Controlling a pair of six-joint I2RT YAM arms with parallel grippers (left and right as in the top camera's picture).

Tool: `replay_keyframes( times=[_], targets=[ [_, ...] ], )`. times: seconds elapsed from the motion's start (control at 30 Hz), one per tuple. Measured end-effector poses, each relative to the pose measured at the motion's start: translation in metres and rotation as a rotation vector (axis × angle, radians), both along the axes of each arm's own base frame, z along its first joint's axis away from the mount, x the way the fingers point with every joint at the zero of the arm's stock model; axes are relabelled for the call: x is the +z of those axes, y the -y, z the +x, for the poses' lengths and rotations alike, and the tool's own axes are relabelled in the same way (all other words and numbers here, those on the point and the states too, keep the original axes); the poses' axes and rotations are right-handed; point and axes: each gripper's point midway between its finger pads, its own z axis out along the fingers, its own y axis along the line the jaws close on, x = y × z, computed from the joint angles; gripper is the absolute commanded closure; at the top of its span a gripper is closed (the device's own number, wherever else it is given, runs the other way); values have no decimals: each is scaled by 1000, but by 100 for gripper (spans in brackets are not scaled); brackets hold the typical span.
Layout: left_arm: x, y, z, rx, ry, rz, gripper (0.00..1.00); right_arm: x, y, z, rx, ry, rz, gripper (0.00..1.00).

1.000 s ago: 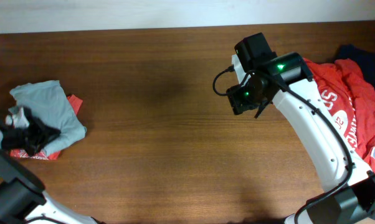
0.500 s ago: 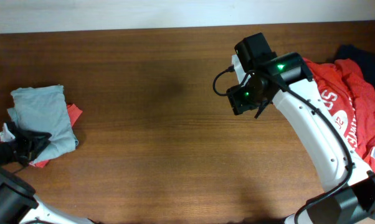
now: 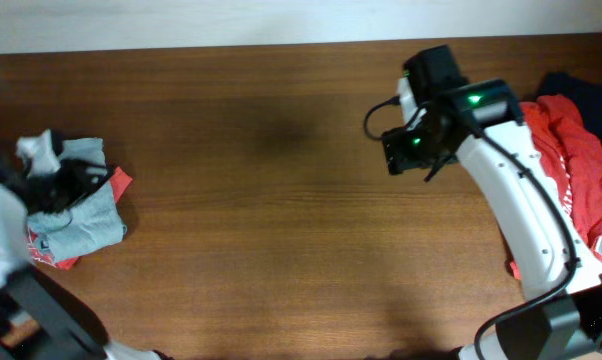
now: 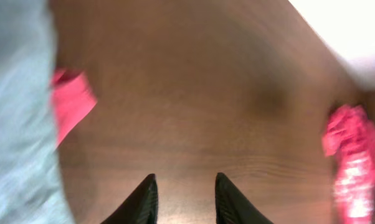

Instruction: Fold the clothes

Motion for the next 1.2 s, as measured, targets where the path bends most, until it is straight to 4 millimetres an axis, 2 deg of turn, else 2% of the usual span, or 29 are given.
replay_keyframes(
  times=[0.07, 0.1, 0.23, 0.33, 0.43, 0.57, 0.67, 0.73, 0.9, 0.97, 1.07, 1.2],
  targets=[
    [25, 23, 6, -65, 55, 125, 17, 1, 9, 5, -38, 9, 19, 1],
    [38, 36, 9, -101, 84, 187, 1, 1, 13, 7, -51, 15, 25, 1],
    [63, 84, 10, -208, 136, 336, 1, 4, 29, 17, -98, 46, 44, 1],
    [63, 112, 10, -274, 137, 387, 1, 6, 38, 23, -102, 67, 46, 1],
    [58, 128, 7, -317, 117, 412, 1, 5, 45, 22, -102, 61, 42, 1],
    [48, 130, -7, -331, 43, 417, 1, 2, 53, 14, -122, 22, 43, 1],
    [43, 127, -19, -330, -9, 424, 1, 10, 57, 9, -130, 38, 44, 1],
    [46, 124, -27, -322, -26, 443, 1, 24, 57, 3, -130, 80, 49, 1],
    [72, 121, -46, -278, 84, 502, 1, 73, 59, -29, -129, 296, 74, 1],
    [80, 121, -55, -256, 150, 524, 1, 80, 59, -46, -135, 369, 86, 1],
    [87, 122, -73, -217, 251, 545, 1, 72, 61, -72, -139, 448, 99, 1],
    [81, 124, -100, -162, 346, 549, 1, 45, 64, -108, -147, 479, 92, 1]
  ],
)
